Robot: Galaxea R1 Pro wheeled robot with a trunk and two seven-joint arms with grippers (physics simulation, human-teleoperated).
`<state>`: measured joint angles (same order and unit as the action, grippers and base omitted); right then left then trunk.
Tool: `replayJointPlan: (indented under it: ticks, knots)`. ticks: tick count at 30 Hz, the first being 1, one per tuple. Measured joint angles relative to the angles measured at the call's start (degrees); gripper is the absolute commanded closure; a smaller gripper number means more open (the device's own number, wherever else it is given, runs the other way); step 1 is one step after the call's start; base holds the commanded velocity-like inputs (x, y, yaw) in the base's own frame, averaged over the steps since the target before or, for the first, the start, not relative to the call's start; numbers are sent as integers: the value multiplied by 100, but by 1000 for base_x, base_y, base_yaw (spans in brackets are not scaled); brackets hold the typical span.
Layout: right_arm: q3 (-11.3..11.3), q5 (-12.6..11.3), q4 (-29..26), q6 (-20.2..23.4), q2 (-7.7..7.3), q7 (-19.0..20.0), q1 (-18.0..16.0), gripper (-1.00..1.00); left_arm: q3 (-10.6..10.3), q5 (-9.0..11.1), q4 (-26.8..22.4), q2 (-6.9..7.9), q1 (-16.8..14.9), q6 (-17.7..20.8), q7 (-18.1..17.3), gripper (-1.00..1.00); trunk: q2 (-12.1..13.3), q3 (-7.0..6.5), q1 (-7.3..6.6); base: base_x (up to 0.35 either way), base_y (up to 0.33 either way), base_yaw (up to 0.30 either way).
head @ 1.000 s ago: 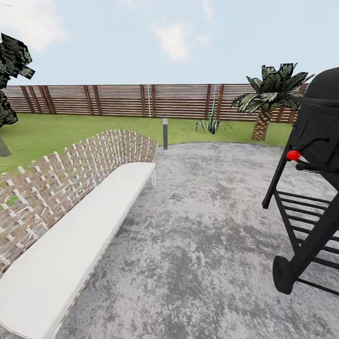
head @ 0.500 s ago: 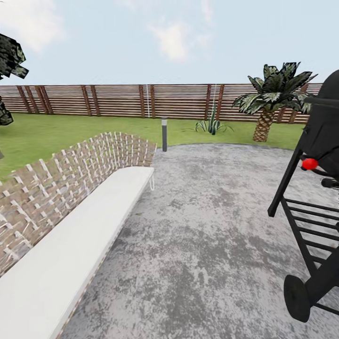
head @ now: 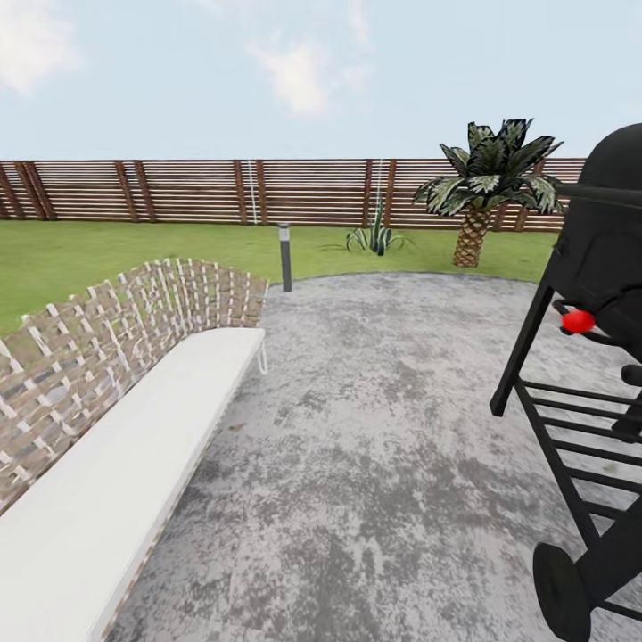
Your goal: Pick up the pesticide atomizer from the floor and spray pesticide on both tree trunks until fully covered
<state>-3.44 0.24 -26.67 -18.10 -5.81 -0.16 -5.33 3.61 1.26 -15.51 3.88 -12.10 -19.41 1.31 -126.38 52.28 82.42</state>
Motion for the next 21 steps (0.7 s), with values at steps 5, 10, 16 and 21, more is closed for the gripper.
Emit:
replayJointPlan:
  ticks: [5, 10, 16, 21]
  knots:
    - [-6, 0, 7, 0, 0, 0, 1, -100, -4, 0, 0, 0, 0, 0, 0, -100, 0, 0, 0, 339, 0, -8]
    - [0, 3, 9, 0, 0, 0, 0, -100, -5, -3, 0, 0, 0, 0, 0, -100, 0, 0, 0, 339, 0, -1]
    - [-3, 1, 9, 0, 0, 0, 0, -100, -7, -5, 0, -1, 0, 0, 0, -100, 0, 0, 0, 339, 0, 0]
    - [0, 3, 9, 0, 0, 0, 2, -100, -7, -6, 0, -1, 0, 0, 0, -100, 0, 0, 0, 339, 0, 0]
